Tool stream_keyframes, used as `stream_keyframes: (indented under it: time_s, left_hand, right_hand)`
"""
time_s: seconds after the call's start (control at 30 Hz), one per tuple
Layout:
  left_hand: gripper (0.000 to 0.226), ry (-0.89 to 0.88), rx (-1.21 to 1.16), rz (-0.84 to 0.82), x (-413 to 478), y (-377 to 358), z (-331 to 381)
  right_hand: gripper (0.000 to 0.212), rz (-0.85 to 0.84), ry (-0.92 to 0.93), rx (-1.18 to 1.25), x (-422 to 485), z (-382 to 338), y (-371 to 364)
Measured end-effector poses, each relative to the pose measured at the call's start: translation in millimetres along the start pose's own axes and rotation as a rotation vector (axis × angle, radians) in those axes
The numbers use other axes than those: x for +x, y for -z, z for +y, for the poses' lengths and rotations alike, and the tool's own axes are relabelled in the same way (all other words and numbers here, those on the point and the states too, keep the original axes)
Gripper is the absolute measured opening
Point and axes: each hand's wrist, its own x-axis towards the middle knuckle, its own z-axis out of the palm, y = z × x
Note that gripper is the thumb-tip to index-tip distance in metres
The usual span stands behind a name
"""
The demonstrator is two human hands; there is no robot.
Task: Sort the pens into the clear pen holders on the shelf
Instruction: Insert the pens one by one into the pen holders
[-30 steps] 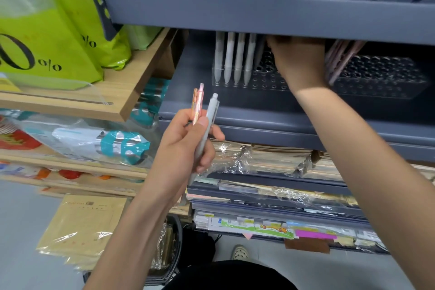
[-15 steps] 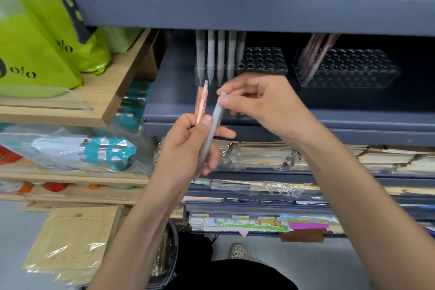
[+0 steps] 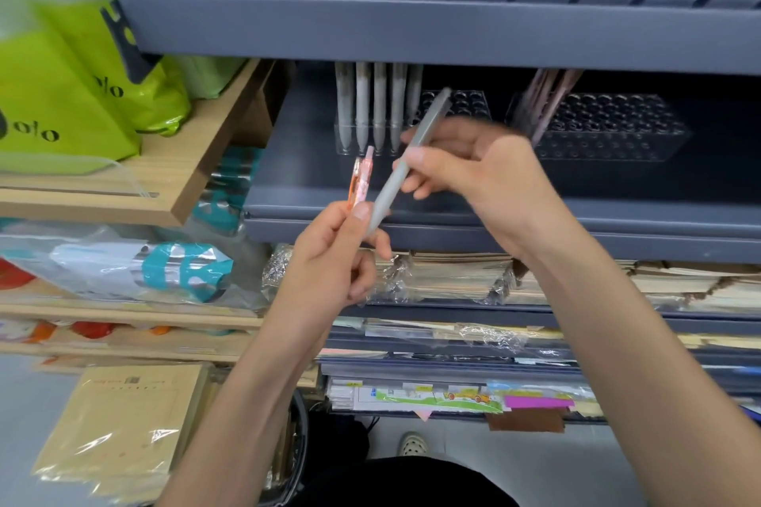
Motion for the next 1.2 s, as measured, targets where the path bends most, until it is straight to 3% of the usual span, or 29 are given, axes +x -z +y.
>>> stream_keyframes:
  time_s: [0.1, 0.2, 0.3, 0.4, 0.5, 0.7, 0.97, 1.2]
  left_hand:
    - [0.028, -0.002, -0.012, 0.041, -1, 0, -1]
    - [0.029, 0.016, -0.043, 0.058, -2, -1, -2]
    - [0.030, 0.011, -0.047, 0.062, -2, -3, -2]
    - [0.028, -0.008, -0.030, 0.059, -2, -5, -3]
    - [0.027, -0.020, -0.032, 0.068, -2, -7, -6]
    - [0.025, -0.030, -0.047, 0.092, -2, -18, -13]
    - [0.028, -0.019, -0.103, 0.162, -4, -31, -24]
    - [0.035, 0.007, -0.166, 0.152, -8, -31, -31]
  right_hand:
    - [0.003, 0.252, 0.134, -0.008, 15, -8, 8]
    - [0.022, 0.502, 0.220, -0.111, 29, -12, 17]
    - [0.016, 0.616, 0.222, -0.297, 39, -5, 22]
    - [0.029, 0.543, 0.184, -0.655, 48, 1, 25]
    - [0.030, 0.471, 0.221, -0.626, 57, -2, 20]
    - [0.048, 0.364, 0.228, -0.824, 81, -2, 18]
    - [0.031, 0.297, 0.227, -0.797, 91, 8, 17]
    - [0.040, 0.262, 0.256, -0.864, 96, 8, 17]
